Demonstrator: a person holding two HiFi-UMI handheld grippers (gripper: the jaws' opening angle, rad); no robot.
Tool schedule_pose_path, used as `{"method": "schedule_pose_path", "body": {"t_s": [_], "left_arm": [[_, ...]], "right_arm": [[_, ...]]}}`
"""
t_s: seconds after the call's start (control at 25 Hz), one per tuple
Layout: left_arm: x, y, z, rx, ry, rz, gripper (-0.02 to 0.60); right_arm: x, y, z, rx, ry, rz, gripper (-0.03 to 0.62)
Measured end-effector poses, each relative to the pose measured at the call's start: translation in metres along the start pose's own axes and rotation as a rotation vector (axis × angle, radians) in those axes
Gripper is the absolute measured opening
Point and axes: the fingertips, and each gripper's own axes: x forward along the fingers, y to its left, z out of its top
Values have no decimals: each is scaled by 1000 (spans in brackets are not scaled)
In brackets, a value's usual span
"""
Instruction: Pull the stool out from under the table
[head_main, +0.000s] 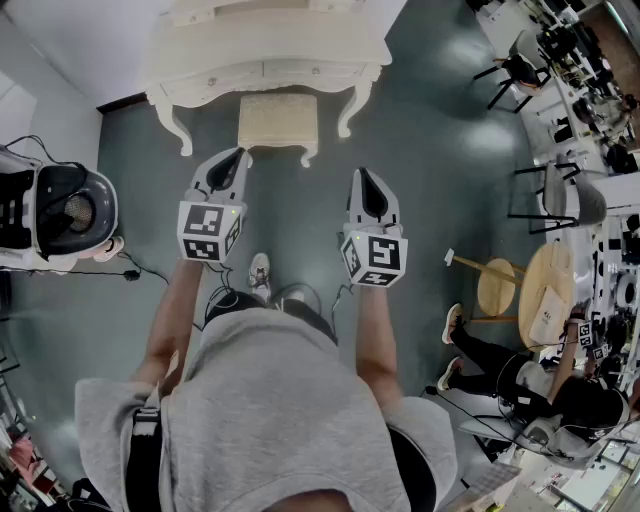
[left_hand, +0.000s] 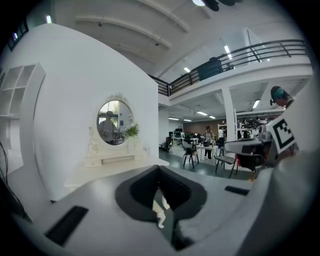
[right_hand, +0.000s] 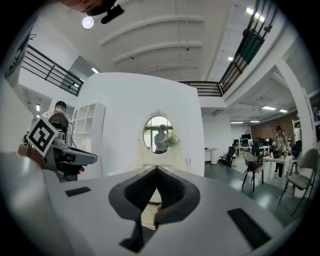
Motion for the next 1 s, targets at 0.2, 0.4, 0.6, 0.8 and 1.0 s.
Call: {"method": "schedule_pose_path", "body": {"t_s": [0.2,0.4,0.6,0.8,1.0], "left_arm": [[9,9,2,-4,7,-10,0],[23,17,1,-14,5,-24,0],[43,30,5,-17,0,-58,0],[55,44,9,-9,-6,-91,0],[78,54,5,-5,6,-111,0]], "right_arm": [[15,0,6,26,-1,4,12],[32,2,2,14,22,5,12],[51,1,5,10,24,-25,12],[62,3,13,5,3,-64,12],[81,0,0,15,21,-80,12]]}}
